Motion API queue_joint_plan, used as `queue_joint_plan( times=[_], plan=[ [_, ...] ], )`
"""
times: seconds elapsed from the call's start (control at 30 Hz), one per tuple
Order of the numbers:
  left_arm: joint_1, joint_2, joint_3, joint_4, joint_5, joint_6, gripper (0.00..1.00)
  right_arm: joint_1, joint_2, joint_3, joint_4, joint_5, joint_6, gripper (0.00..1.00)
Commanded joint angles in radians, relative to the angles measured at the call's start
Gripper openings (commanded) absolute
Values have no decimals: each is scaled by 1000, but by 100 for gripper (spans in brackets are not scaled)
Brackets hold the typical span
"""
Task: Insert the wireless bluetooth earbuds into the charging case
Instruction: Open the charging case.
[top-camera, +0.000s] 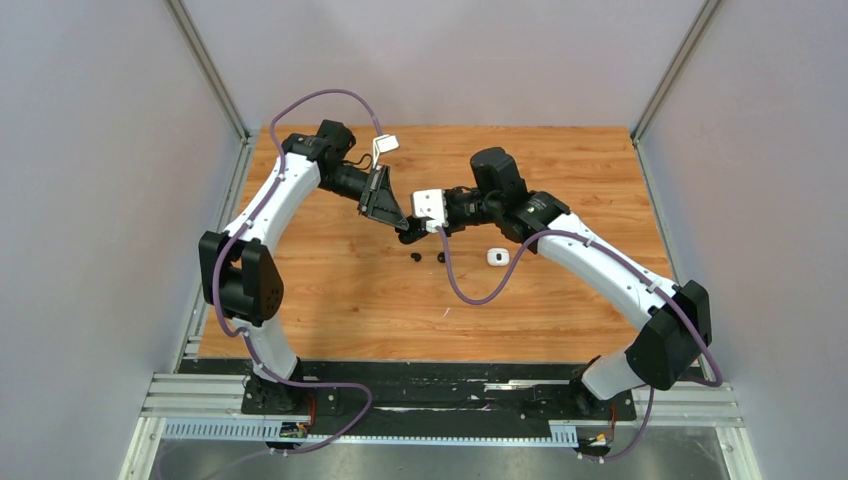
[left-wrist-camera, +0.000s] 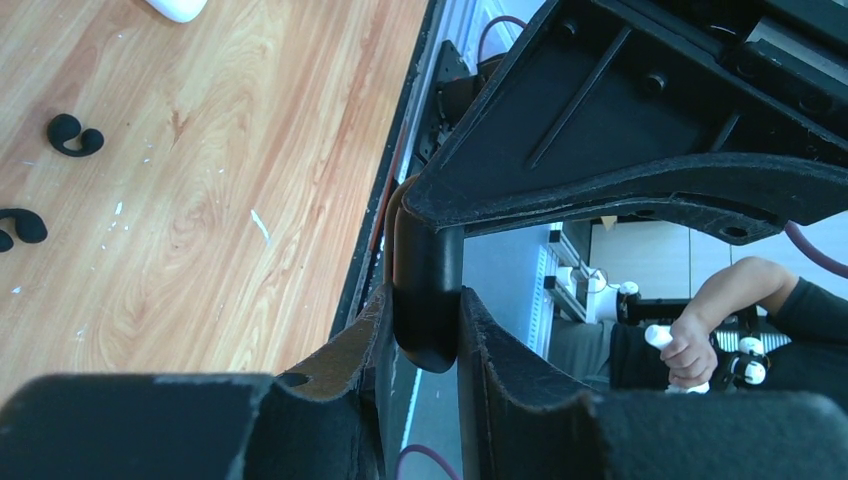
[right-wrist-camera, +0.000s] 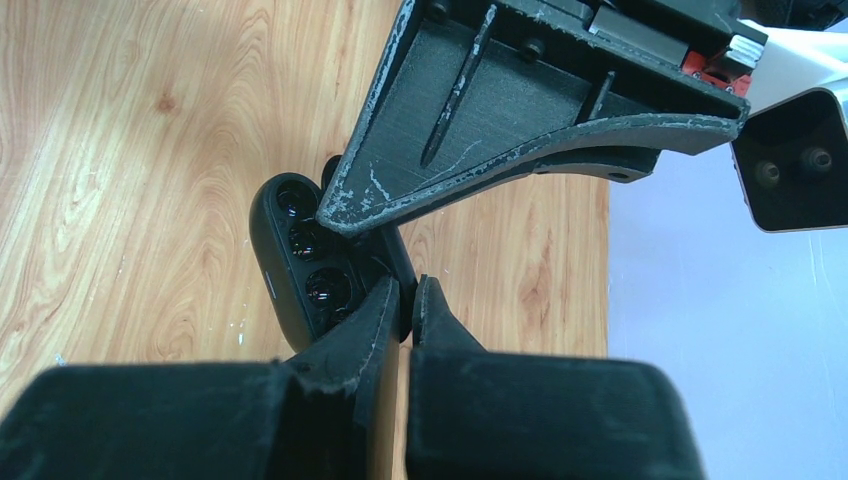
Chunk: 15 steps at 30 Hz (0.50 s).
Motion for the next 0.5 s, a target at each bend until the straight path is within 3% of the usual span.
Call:
queue_joint_plan(
  times=[0.0,0.03,0.1,0.3,0.47],
  plan=[
    [-1,-2,36,1,58,19,27,10,5,10,39,-10,6,0],
    [-1,-2,36,0,55,10,34,9,5,9,39,-11,7,0],
    [-1,-5,34,9,55,-2,39,12,4,9,40,-11,7,0],
    [9,-6,-2,110,86,-149,38,13,-3,3,42,-4,7,0],
    [10,-3,-2,116,96,-162,36,16,-10,-4,45,0,6,0]
  ],
)
